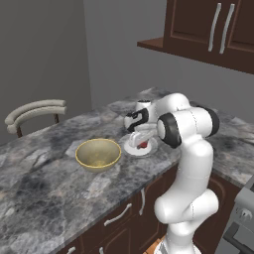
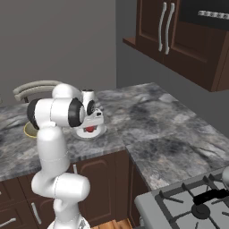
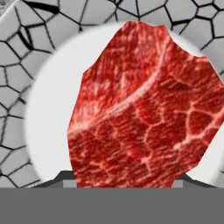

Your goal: Place one of the steaks on the plate and the other in the bowl. Then place the bowl in the fridge.

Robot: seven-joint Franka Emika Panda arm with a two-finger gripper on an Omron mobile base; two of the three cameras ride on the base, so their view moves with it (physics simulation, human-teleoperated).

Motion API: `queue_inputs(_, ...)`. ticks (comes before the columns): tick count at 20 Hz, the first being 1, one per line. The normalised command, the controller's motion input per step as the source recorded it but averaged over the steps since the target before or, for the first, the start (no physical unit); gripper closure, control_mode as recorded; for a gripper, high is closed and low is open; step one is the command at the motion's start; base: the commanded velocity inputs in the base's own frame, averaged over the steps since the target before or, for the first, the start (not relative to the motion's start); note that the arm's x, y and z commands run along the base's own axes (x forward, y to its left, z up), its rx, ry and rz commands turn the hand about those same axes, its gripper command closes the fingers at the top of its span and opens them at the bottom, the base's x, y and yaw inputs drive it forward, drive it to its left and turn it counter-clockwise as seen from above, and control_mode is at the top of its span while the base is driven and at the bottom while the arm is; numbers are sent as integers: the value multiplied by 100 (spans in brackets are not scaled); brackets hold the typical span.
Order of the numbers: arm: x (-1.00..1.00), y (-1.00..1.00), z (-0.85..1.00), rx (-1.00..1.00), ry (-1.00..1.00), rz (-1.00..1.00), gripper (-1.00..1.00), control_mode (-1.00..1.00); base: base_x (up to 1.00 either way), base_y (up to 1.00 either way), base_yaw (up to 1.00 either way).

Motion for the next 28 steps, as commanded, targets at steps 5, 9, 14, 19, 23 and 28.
queue_inputs(5,2,8,-10,0,0,3,-100,-100,0,0,0)
queue_inputs(9,1,-1,0,0,0,0,-100,-100,0,0,0)
queue_inputs(14,0,0,24,0,2,-4,-100,-100,0,0,0)
queue_inputs(19,-11,0,77,-1,0,-16,-100,-100,0,0,0)
queue_inputs(23,-52,-18,48,0,0,-31,-100,-100,0,0,0)
queue_inputs(28,-100,-29,58,0,0,-36,-100,-100,0,0,0)
